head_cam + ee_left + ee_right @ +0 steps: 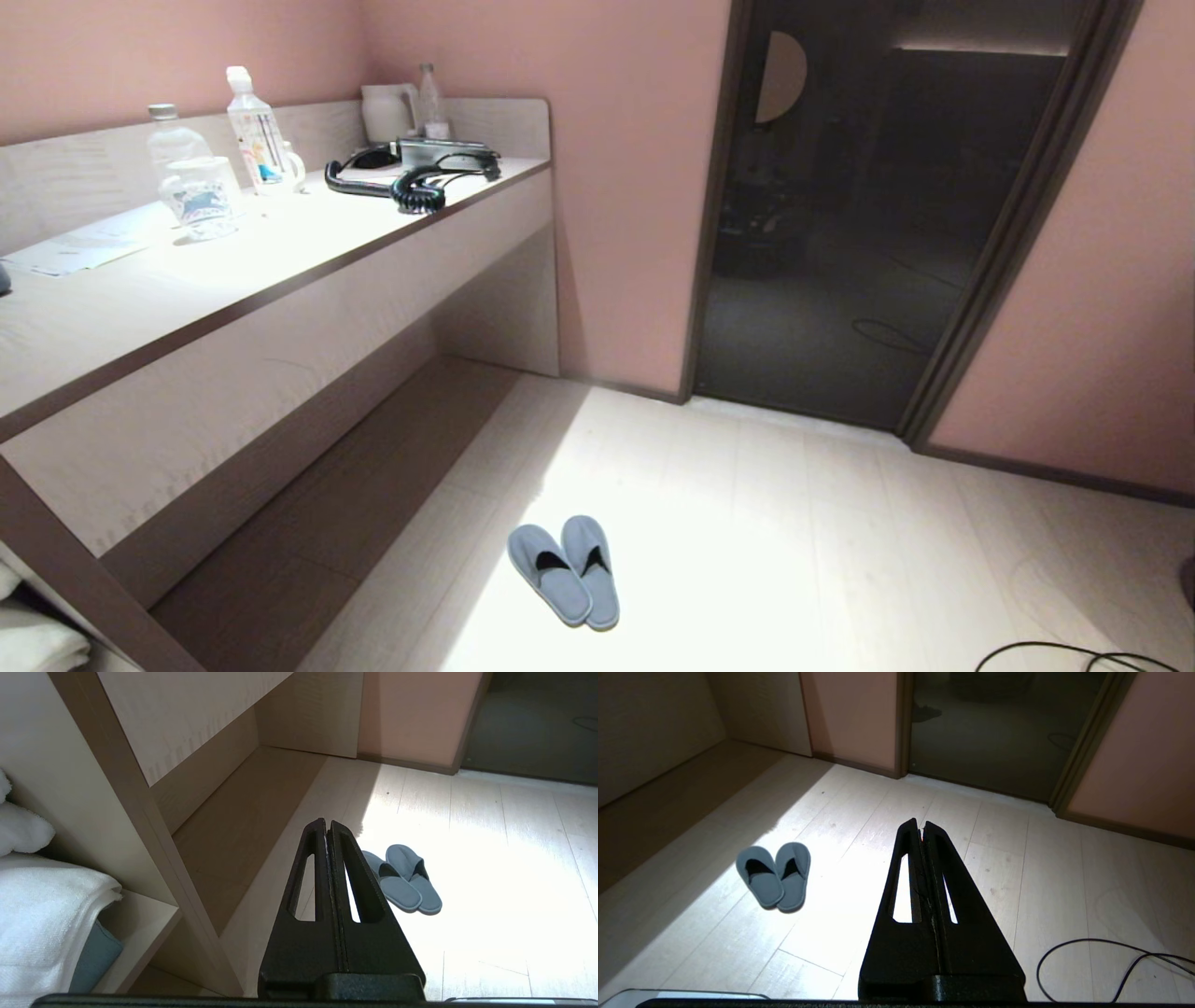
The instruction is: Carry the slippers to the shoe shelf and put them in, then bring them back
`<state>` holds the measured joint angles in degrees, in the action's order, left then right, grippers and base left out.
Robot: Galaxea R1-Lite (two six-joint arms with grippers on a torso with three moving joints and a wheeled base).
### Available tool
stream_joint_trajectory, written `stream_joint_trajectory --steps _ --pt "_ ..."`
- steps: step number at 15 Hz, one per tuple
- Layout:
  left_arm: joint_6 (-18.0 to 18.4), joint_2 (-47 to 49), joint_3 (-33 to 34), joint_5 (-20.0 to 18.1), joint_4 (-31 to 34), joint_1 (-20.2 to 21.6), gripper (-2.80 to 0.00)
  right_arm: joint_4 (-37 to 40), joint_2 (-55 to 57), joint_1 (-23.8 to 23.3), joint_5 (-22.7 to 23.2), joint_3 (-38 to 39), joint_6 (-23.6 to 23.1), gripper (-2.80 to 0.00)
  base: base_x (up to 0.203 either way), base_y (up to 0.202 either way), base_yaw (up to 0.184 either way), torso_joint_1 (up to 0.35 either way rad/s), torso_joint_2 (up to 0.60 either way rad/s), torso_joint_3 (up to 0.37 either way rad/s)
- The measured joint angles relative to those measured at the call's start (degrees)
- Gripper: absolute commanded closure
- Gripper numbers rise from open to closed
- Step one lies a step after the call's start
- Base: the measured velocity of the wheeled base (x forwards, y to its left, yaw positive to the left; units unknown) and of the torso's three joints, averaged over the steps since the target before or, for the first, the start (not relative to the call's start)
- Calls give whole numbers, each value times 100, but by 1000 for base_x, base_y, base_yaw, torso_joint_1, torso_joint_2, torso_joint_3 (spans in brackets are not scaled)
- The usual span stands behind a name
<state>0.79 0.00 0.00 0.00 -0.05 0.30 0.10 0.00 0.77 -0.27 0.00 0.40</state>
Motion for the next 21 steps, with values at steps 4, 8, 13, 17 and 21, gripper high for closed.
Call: stream_joint_trajectory --steps 4,8,13,17,21 --pt "-6 0 0 0 -2 2 0 0 0 0 6 0 -4 0 0 0 0 0 0 0" --pt "-35 0 0 0 -2 0 0 0 0 0 11 0 -19 0 0 0 0 0 0 0" --pt "-44 0 0 0 -3 5 0 9 0 2 13 0 -53 0 -2 -2 54 3 0 0" --pt "-41 0 0 -2 -5 5 0 11 0 2 27 0 -118 0 -2 -10 179 2 0 1" --pt "-38 0 0 0 3 2 0 9 0 0 24 0 -117 0 -1 -9 176 2 3 1"
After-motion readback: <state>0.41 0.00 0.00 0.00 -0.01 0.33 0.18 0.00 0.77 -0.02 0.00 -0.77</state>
